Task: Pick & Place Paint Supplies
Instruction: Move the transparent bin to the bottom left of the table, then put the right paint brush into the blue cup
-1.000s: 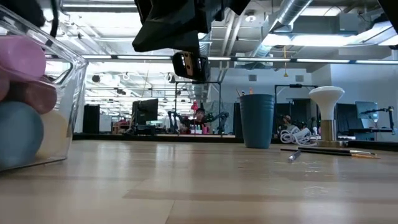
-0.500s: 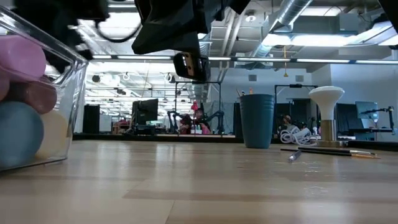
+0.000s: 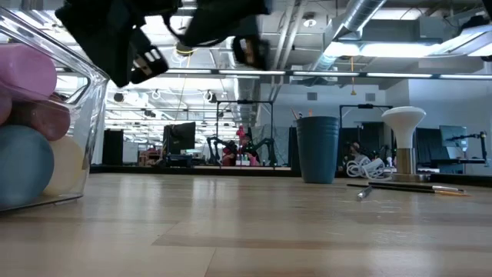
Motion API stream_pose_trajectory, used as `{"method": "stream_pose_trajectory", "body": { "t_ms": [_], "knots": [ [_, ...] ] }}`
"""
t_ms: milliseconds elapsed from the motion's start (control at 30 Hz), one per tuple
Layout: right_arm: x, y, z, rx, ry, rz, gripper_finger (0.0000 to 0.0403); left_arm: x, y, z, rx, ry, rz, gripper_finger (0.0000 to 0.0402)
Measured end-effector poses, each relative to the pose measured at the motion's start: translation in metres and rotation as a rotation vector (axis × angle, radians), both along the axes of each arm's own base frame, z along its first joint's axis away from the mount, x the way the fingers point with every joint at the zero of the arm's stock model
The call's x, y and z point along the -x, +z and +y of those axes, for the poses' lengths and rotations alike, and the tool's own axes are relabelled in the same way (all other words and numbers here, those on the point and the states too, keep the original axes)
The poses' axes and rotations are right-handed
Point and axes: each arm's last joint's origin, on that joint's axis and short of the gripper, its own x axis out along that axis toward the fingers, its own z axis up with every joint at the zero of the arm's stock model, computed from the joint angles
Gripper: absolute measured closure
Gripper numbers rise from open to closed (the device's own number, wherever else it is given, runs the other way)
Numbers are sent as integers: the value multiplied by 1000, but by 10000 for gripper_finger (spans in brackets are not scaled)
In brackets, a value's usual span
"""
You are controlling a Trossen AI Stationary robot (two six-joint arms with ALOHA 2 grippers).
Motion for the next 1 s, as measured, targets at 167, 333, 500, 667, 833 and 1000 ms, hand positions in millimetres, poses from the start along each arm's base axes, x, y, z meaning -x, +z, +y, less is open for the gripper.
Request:
{"method": "stream_pose_trajectory", "body": {
  "t_ms": [167, 333, 500, 667, 833, 1000],
  "knots": [
    [21, 17, 0, 115, -47, 57, 403, -13, 1, -3, -19, -18, -22, 401],
    [40, 34, 1, 194, -81, 83, 403, -17, -6, -4, -19, -21, -1, 401],
    [55, 47, 0, 260, -125, 100, 403, -14, -6, -3, -12, -12, 18, 401],
    [59, 51, -5, 289, -157, 114, 403, -8, -5, -3, -20, -3, 67, 401],
    [61, 53, -8, 294, -157, 120, 403, -1, -4, -1, -27, 1, 118, 401],
    [62, 52, -8, 304, -146, 129, 403, 4, 9, 3, -61, 54, 39, 401]
  ]
}}
